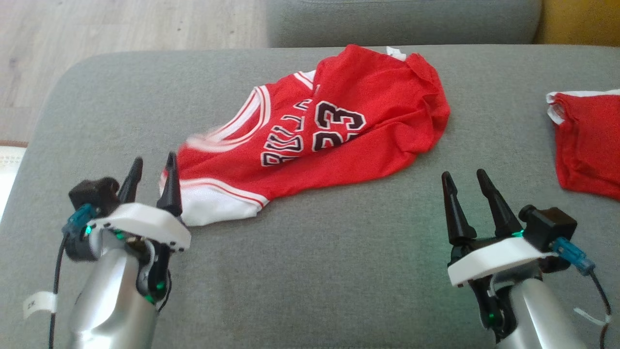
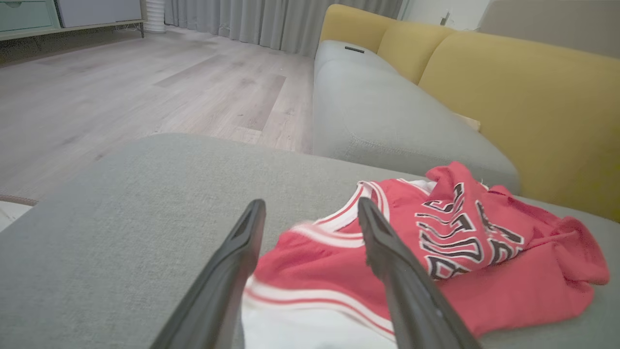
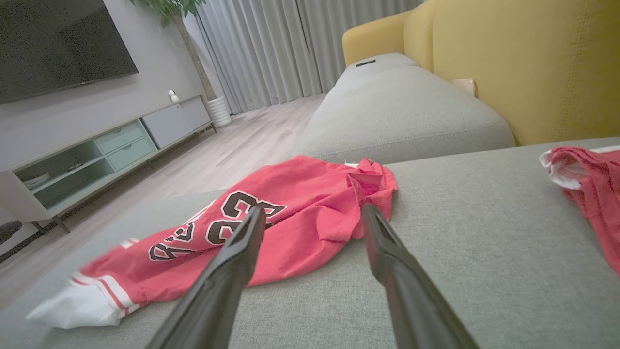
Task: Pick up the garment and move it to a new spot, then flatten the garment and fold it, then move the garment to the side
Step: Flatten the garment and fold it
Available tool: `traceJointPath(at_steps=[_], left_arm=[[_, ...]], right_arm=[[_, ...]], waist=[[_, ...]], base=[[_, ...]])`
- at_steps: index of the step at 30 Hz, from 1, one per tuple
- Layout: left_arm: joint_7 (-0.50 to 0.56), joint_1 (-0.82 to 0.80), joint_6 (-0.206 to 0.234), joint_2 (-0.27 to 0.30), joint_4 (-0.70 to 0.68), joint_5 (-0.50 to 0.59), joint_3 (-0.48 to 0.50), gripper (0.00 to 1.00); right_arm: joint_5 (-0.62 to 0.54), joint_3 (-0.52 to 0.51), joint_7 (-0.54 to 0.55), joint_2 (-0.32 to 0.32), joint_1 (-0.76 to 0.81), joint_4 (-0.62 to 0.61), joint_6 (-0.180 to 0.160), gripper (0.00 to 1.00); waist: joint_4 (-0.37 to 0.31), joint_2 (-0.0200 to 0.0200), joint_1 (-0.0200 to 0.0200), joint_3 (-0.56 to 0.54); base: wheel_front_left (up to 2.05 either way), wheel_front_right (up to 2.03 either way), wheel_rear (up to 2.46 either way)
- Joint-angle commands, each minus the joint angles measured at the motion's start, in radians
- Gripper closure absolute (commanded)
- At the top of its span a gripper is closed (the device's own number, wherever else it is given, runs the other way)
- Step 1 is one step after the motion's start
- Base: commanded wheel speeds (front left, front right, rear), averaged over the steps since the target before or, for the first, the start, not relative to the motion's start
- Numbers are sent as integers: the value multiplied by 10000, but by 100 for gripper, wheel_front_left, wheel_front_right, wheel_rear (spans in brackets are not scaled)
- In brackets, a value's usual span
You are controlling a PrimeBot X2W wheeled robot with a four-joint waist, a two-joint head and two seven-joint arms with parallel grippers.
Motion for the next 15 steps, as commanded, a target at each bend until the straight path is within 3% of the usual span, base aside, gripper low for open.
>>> traceJointPath(at_steps=[1,15], left_arm=[[-125,-250,-47,93,-954,179,459,0],[-125,1926,-772,-724,-4526,841,777,0]], right_arm=[[-82,218,-58,3,-238,-481,-9,0],[161,150,-619,3,-159,-670,-9,0]], waist=[[-123,-1,1,0],[-635,-1,1,-30]], base=[[0,0,0],[0,0,0]])
